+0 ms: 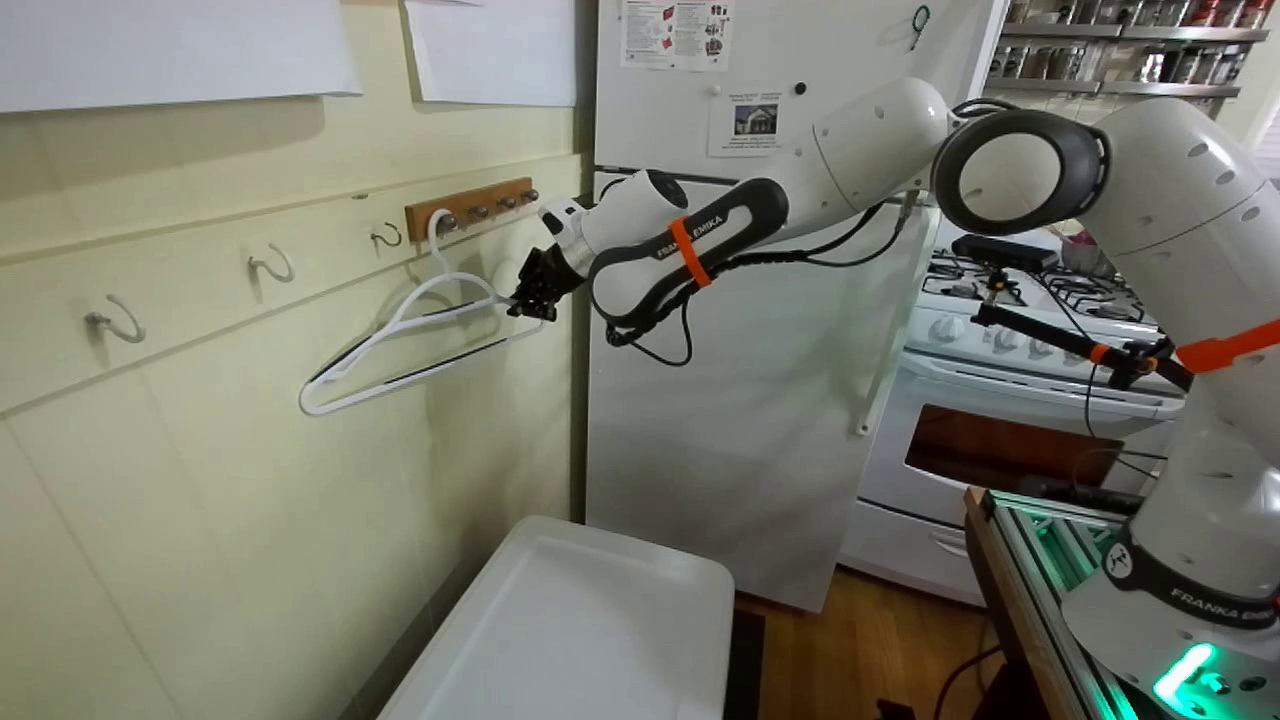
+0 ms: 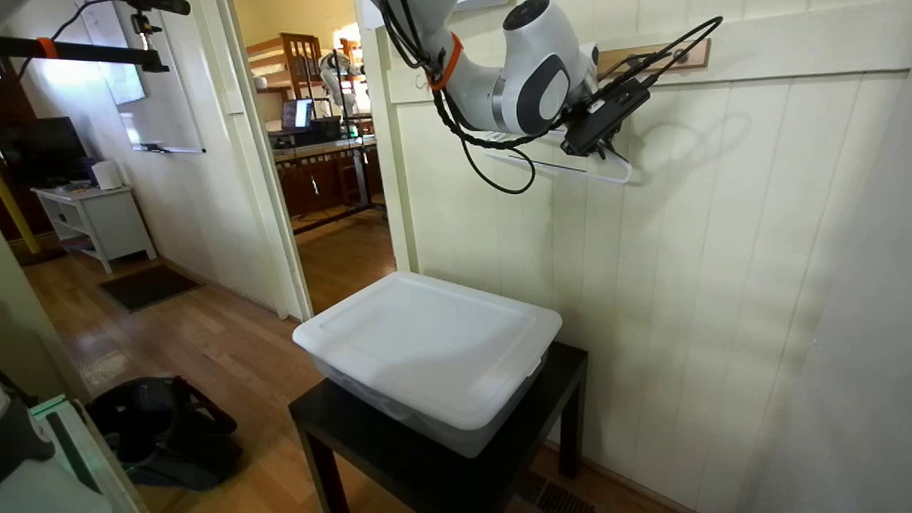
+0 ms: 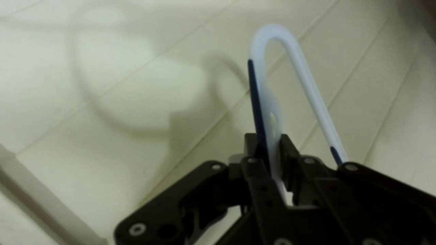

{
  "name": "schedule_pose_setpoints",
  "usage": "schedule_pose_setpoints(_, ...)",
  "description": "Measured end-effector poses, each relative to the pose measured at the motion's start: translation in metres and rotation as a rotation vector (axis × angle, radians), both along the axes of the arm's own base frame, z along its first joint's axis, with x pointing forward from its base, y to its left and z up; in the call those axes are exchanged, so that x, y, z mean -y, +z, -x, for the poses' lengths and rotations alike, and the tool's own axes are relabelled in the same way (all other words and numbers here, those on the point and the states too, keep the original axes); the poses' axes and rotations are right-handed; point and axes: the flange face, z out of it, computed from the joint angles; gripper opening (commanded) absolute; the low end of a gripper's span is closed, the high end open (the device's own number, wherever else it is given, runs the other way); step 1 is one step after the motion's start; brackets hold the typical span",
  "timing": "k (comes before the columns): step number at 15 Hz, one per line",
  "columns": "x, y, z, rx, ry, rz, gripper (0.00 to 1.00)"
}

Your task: Move the hanger from the hook on the left to the hook on the right

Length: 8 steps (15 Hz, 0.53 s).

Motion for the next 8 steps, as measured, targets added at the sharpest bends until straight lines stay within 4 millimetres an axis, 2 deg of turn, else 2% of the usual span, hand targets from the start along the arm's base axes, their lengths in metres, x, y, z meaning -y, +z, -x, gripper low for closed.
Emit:
schedule_pose_setpoints(1, 0.0001, 0.0, 0.0, 0.0, -0.001, -0.001, 0.21)
schedule_pose_setpoints(2, 0.0002, 0.0001, 0.0, 0.0, -0.001, -0.001, 0.45)
schedule_pose_setpoints(4, 0.0008, 0.0, 0.0001, -0.001, -0.004, -0.002, 0.47)
schedule_pose_setpoints(8, 0.0026, -0.0001, 0.0005, -0.002, -0.009, 0.001, 0.77)
